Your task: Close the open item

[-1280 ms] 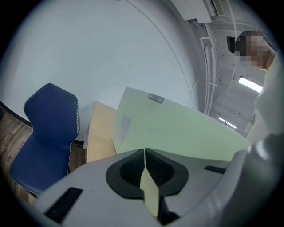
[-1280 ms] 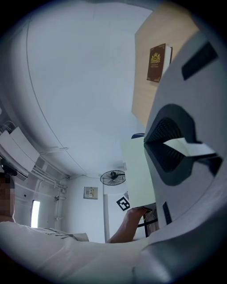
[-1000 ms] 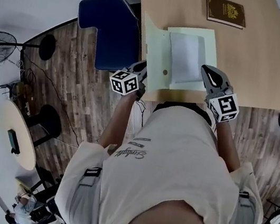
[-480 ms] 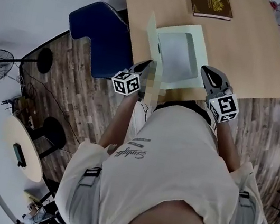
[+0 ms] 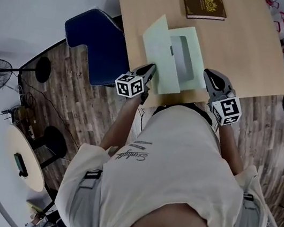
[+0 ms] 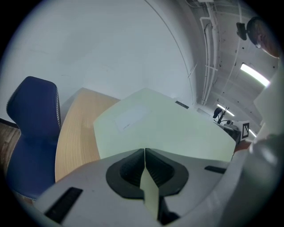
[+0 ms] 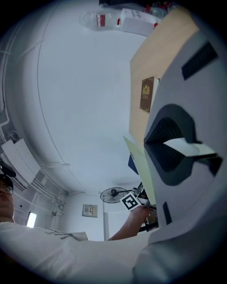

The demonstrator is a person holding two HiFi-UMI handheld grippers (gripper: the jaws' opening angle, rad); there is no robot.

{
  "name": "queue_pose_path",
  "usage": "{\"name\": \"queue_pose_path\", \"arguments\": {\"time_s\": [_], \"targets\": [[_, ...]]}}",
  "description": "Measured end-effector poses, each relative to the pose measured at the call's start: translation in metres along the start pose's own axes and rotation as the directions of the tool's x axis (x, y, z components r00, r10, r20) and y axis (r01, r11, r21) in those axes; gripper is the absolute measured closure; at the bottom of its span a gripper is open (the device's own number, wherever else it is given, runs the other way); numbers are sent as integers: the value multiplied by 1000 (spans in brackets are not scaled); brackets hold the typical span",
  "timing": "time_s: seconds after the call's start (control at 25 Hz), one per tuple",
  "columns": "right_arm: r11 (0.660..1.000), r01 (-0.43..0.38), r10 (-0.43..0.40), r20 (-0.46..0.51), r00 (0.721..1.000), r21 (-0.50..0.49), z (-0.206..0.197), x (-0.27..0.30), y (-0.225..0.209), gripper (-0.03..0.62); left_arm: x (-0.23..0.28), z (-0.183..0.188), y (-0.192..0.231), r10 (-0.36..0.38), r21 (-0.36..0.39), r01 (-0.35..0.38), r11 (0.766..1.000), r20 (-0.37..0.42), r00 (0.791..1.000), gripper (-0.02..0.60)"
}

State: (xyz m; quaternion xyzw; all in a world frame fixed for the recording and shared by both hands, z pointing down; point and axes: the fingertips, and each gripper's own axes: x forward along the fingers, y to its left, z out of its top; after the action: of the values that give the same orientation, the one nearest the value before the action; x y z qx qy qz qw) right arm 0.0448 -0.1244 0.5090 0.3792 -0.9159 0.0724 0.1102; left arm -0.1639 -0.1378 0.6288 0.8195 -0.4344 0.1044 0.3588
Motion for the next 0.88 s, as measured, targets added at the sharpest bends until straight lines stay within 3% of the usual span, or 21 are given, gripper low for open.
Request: {"name": "queue_pose_path", "arguments": {"time_s": [0.44,0.88], "targets": [[1000,-12,12,9,1000,4,-1,4,-25,599,23,-6,-13,19,20,-18,1000,-47,999,565],[998,-59,59,23,998,23,-19,-2,-50,599,40,-11,-18,82,20,-81,997,-50,995,565]]}}
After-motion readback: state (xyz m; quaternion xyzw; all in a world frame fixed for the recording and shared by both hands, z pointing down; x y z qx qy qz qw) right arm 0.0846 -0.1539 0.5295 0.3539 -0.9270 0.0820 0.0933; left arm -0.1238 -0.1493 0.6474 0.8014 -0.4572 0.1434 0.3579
